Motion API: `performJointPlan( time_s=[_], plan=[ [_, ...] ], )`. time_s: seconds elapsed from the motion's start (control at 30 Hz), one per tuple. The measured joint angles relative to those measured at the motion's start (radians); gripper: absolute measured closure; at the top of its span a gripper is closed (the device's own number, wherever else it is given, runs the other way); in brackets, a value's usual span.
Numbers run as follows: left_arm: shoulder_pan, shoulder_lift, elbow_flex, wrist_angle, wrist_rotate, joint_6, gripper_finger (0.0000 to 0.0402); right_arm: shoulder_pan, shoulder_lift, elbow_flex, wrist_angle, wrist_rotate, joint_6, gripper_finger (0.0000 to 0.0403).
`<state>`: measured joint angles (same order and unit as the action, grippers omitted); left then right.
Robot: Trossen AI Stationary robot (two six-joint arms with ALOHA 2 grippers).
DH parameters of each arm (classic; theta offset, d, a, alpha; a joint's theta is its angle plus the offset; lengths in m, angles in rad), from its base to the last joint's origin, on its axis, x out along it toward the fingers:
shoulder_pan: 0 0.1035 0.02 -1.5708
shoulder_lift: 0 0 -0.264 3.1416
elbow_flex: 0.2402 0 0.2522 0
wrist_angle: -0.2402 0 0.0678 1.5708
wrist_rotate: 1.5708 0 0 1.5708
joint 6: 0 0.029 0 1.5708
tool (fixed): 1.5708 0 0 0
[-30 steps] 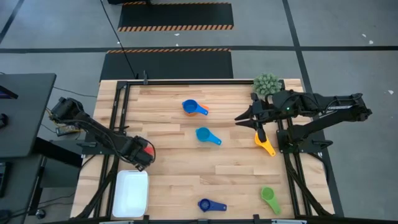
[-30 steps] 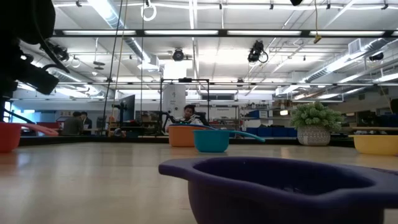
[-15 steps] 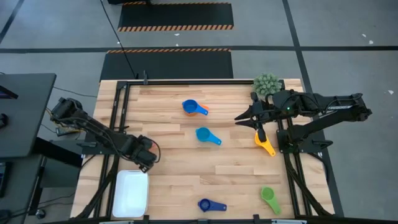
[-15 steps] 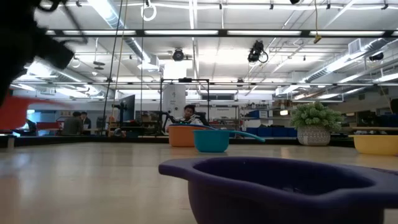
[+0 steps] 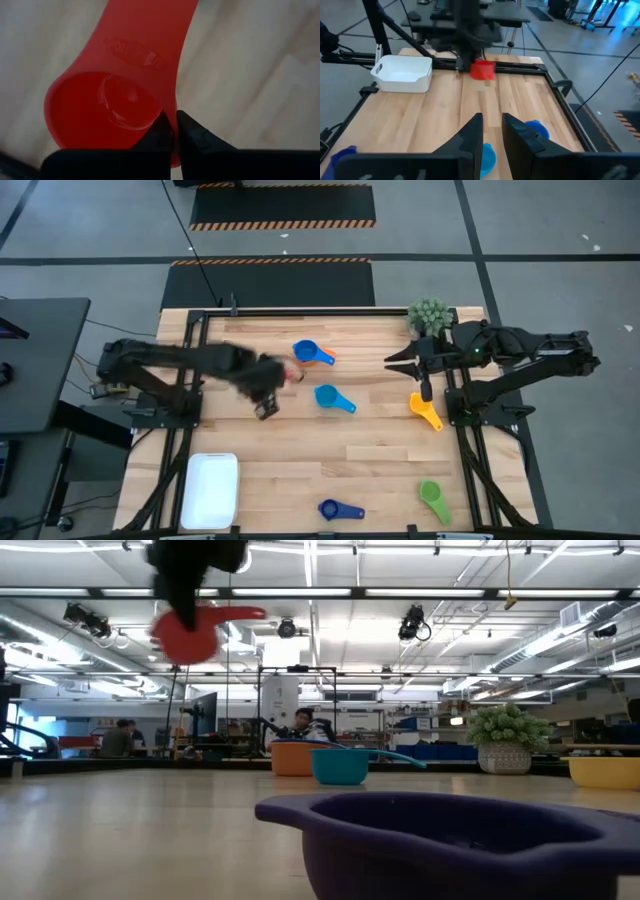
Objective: Nest measuring cups in basket
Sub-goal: Stack the red measuring cup on top of the blue measuring cup
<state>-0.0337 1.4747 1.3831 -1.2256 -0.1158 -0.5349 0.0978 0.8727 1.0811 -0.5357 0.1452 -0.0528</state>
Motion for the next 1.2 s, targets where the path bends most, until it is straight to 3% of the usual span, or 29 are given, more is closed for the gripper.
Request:
performJointPlan(
  time_s=[0.23,0.47,0.73,0.9,1.2],
  plan=[
    [0.247,0.214,0.227,0.07,0.049,0.371,0.0391,0.0,-0.004,0.0,-0.002,0.04,0.017,0.0326],
    [0.348,0.446,0.439,0.109,0.057,0.637,0.0391,0.0,-0.008,0.0,-0.004,0.129,0.058,0.0326],
    [0.358,0.595,0.455,0.097,0.037,0.798,0.0391,-0.002,-0.021,0.0,-0.002,0.178,0.061,0.0326],
    [0.371,0.624,0.454,0.102,0.028,0.88,0.0391,-0.002,-0.021,0.0,0.035,0.18,0.079,0.0326],
    [0.411,0.641,0.453,0.058,0.057,0.889,0.0391,-0.002,-0.022,0.0,0.049,0.18,0.078,0.0326]
  ],
)
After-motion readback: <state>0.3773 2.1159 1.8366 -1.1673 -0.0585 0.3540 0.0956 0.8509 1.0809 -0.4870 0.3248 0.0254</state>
